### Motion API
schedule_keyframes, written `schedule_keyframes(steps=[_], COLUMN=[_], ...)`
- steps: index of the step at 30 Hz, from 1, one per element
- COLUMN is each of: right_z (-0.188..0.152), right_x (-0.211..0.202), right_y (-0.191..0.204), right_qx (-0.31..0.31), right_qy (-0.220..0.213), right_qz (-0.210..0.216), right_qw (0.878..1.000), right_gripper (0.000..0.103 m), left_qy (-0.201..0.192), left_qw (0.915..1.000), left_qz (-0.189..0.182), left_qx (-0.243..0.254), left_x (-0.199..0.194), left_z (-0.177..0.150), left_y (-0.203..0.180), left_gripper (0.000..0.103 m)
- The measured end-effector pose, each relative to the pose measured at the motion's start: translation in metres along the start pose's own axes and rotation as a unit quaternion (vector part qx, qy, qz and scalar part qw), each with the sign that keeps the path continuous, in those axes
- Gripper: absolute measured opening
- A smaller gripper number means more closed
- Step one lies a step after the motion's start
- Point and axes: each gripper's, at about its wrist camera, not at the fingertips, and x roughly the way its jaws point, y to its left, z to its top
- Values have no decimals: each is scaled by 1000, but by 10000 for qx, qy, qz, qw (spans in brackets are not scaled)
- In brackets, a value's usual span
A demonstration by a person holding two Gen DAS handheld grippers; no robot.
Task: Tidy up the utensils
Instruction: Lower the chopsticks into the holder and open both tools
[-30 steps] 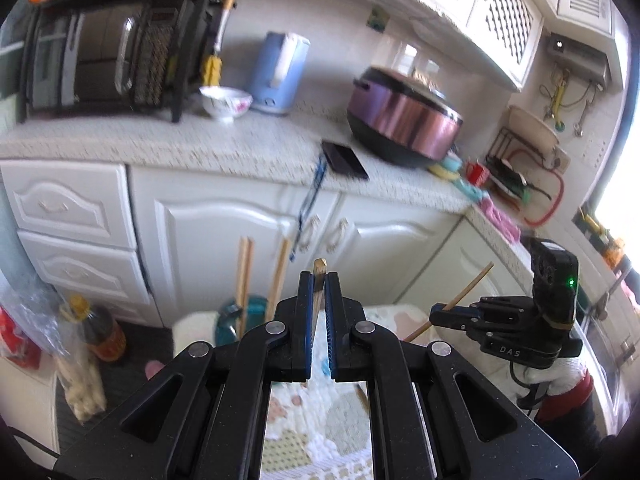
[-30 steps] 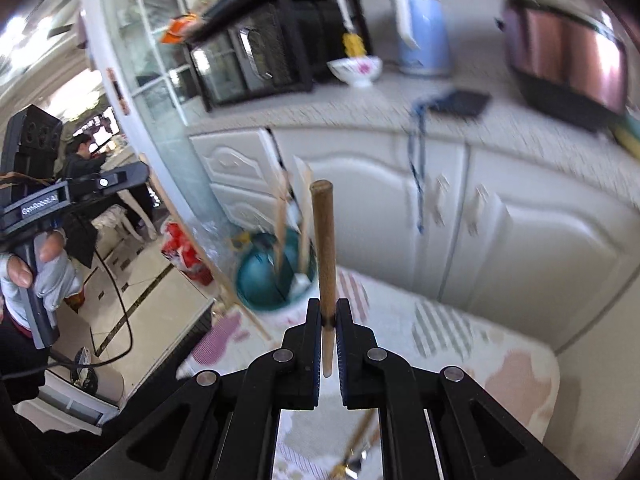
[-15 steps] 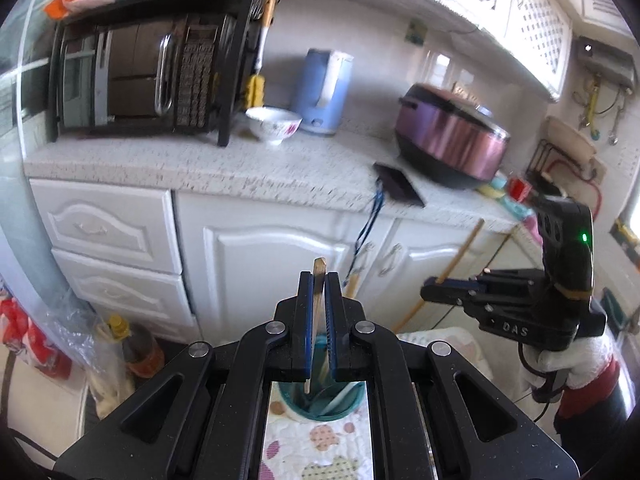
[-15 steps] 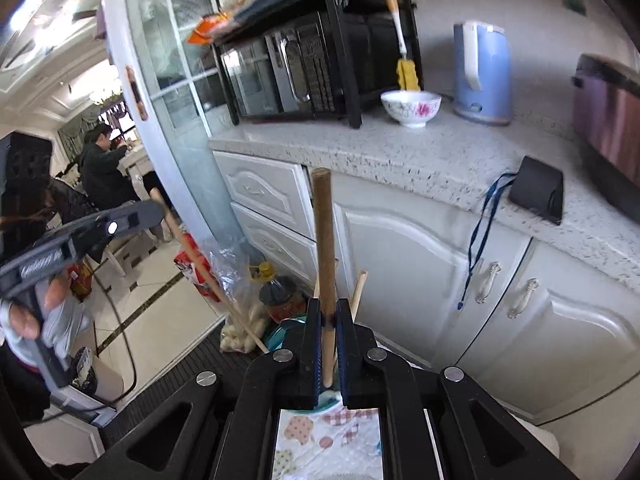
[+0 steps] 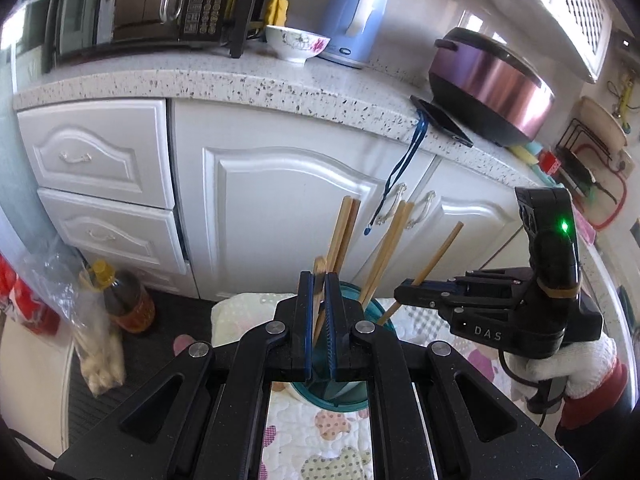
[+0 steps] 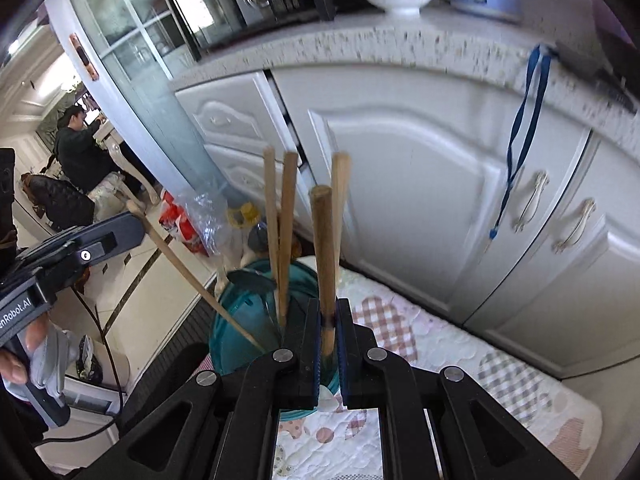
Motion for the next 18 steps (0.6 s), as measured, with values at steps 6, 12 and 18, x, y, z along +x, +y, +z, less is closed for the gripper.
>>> schedule_keyframes(steps=[6, 12, 18], right_z=[-10, -20, -27], right_x=[-3, -15, -25], right_y=[-10, -7, -2], right_qx=[194, 186, 143], right_qy=[43, -35, -103], right_qz=[-19, 2, -36], right_qw=[9998, 9998, 9998], right_gripper=[20, 23, 23], left_qy=[25, 34, 0], left_qw=[10000, 10000, 9998], left_qz=[59, 71, 183], left_qx=[-3, -56, -26], left_x=[4, 0, -3], left_z=[-3, -7, -12], left_y=[-5, -6, -11], left_gripper=[4, 8, 15])
